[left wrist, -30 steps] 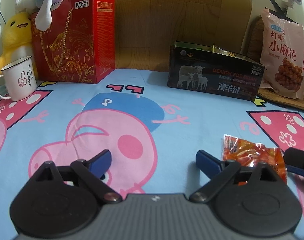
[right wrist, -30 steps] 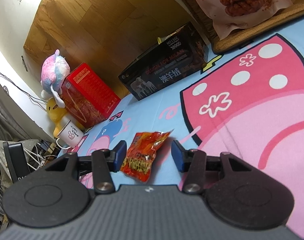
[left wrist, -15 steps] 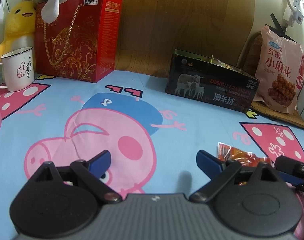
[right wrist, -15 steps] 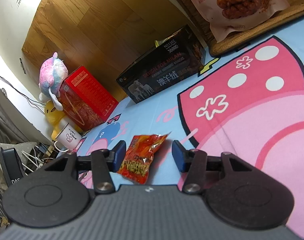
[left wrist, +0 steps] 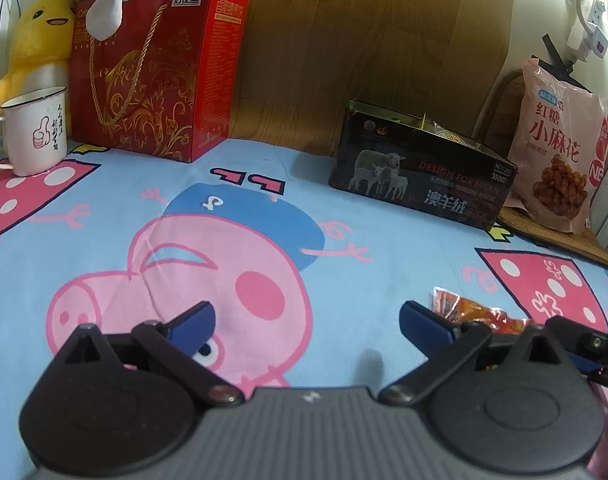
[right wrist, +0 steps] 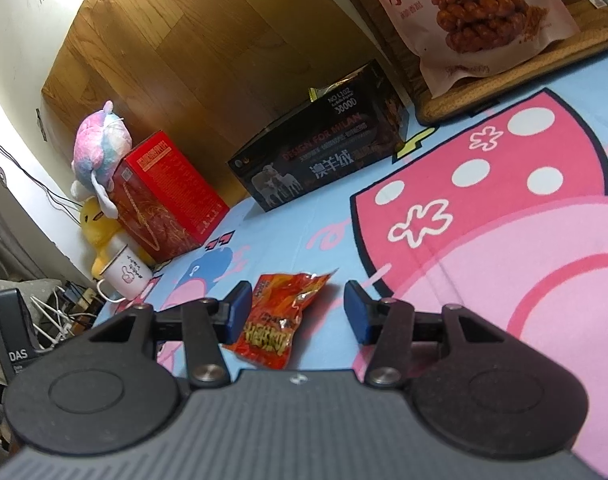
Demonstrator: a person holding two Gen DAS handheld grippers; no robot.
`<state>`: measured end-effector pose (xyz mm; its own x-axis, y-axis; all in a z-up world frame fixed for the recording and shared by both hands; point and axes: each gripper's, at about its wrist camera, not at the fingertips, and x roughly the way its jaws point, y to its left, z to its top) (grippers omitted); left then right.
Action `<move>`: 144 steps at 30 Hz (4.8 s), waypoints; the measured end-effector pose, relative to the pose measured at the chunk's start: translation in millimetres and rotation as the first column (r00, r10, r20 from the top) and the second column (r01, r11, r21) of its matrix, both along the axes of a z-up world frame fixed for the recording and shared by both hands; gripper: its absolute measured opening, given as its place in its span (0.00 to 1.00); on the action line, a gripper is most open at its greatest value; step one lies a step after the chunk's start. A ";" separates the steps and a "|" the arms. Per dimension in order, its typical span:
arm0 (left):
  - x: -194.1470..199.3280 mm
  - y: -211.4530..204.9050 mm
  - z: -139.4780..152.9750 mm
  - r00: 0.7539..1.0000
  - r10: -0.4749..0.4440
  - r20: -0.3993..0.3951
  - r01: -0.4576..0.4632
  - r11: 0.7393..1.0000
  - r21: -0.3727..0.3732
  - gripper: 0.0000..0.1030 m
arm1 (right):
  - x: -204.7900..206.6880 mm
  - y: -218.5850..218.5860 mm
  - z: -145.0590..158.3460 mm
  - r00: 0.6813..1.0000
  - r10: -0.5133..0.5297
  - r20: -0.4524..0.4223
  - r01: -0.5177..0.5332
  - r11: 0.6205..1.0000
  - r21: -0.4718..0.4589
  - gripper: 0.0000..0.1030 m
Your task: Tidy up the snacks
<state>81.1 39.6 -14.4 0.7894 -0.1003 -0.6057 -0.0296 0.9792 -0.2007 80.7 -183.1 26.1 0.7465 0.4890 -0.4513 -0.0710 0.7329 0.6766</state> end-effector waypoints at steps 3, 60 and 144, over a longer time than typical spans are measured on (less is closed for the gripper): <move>-1.2 2.2 -0.3 1.000 0.005 0.004 -0.005 1.000 -0.020 1.00 | 1.7 -0.6 -1.1 1.000 0.002 -0.004 -0.002 1.000 0.000 0.53; 0.9 5.7 -0.4 1.000 -0.013 0.002 0.013 0.999 -0.039 1.00 | 5.4 0.5 -0.5 0.989 0.143 0.037 -0.144 0.989 0.027 0.84; 1.4 29.0 -6.1 0.968 -0.246 0.053 0.246 0.883 -0.399 0.99 | 17.9 -7.5 -15.4 0.968 0.249 -0.037 -0.238 0.952 0.191 0.09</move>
